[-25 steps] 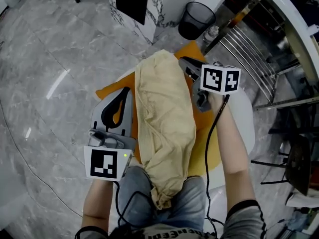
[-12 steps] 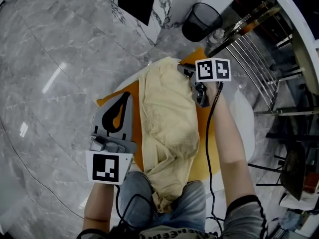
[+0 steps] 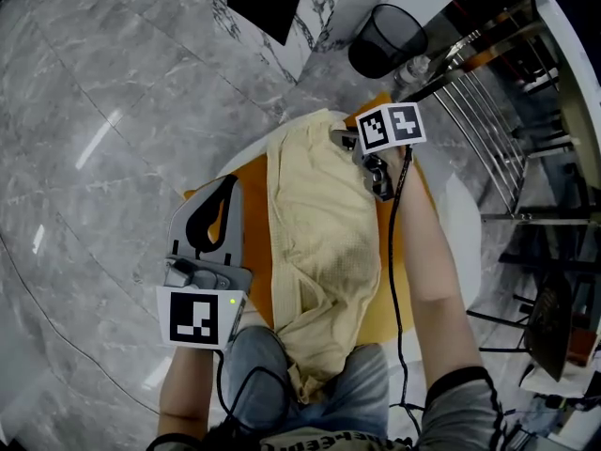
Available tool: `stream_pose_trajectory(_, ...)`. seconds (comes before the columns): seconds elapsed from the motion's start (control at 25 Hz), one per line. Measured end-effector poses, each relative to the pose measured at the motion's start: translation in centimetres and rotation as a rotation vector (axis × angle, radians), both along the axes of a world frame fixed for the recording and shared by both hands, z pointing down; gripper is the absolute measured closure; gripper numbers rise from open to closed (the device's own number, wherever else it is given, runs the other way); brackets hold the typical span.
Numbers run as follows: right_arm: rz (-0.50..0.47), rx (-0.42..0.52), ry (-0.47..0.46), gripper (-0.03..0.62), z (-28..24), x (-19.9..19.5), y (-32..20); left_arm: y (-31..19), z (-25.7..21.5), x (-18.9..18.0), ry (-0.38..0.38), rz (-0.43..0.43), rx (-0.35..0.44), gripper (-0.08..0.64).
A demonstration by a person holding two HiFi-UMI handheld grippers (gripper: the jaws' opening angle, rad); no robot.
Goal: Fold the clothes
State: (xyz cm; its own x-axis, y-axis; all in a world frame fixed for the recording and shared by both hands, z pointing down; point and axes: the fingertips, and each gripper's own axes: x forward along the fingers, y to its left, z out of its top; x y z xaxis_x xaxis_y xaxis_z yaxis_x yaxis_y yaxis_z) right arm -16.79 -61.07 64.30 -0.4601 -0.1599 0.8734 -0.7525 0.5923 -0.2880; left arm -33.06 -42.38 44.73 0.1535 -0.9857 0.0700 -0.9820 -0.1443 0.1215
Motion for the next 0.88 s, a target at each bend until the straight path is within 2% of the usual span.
stream_pose_trajectory(0.12, -0.028, -0.027, 0.012, 0.463, 0.1, -0.5, 0.6, 0.2, 0.3, -0.3, -0.004, 0.002, 0.002, 0.557)
stream_pose_trajectory(0.2, -0.033, -0.049, -0.016, 0.566, -0.1, -0.9, 1.1, 0.3, 0.4, -0.3, -0.012, 0.007, 0.004, 0.557)
stream_pose_trajectory(0.28, -0.026, -0.028, -0.049, 0.572, -0.5, -1.3, 1.4, 0.5, 0.3, -0.1, -0.012, 0.006, 0.005, 0.557)
stream_pose_trajectory(0.4, -0.025, 0.064, -0.083, 0.577, -1.8, -1.4, 1.7, 0.8, -0.1, 0.4, -0.016, 0.009, 0.014, 0.557)
stream_pose_trajectory(0.56, -0.019, 0.154, -0.201, 0.578, -5.0, -1.5, 2.9, 1.6, -0.8, 1.4, -0.034, 0.021, 0.033, 0.557)
stream_pose_trajectory(0.88, -0.113, 0.307, -0.36, 0.578, -11.1, 0.2, 8.3, 4.2, -3.0, 4.8, -0.057, 0.028, 0.085, 0.557)
